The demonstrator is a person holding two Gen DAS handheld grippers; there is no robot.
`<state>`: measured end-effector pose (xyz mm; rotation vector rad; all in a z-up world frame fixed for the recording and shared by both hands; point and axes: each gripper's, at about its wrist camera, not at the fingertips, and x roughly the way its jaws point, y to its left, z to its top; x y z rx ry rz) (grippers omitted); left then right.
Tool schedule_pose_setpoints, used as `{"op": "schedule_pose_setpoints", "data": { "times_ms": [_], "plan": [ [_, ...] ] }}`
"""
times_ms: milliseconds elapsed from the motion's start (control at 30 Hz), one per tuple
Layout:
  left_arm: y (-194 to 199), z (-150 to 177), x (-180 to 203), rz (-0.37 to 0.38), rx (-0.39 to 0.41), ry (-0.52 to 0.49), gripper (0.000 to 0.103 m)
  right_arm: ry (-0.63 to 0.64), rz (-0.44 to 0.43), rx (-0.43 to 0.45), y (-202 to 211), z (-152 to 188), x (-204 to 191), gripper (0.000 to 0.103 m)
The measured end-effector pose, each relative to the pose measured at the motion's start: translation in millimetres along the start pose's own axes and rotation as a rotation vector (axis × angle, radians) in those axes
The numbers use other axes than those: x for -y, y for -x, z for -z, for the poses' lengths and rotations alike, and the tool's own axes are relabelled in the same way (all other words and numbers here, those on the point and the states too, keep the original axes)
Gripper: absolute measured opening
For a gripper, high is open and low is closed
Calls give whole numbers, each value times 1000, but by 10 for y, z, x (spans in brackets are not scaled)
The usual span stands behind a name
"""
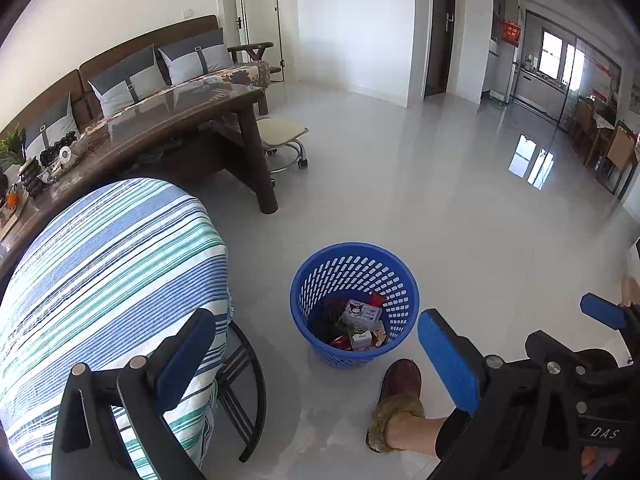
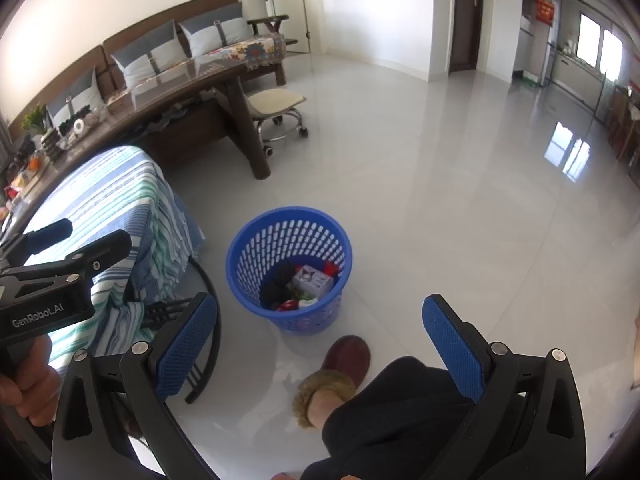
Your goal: Collect trash
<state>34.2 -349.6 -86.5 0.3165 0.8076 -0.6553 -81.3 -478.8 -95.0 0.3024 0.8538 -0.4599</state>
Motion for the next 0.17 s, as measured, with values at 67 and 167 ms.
{"op": "schedule_pose_setpoints", "data": {
  "times_ms": [67, 167],
  "plan": [
    [-17, 1, -15, -5, -8, 5, 103, -1, 2, -3, -1, -4, -5, 103],
    [-17, 16, -87, 4, -26, 14, 103, 0, 5, -9, -14, -6, -24, 103]
  ]
}}
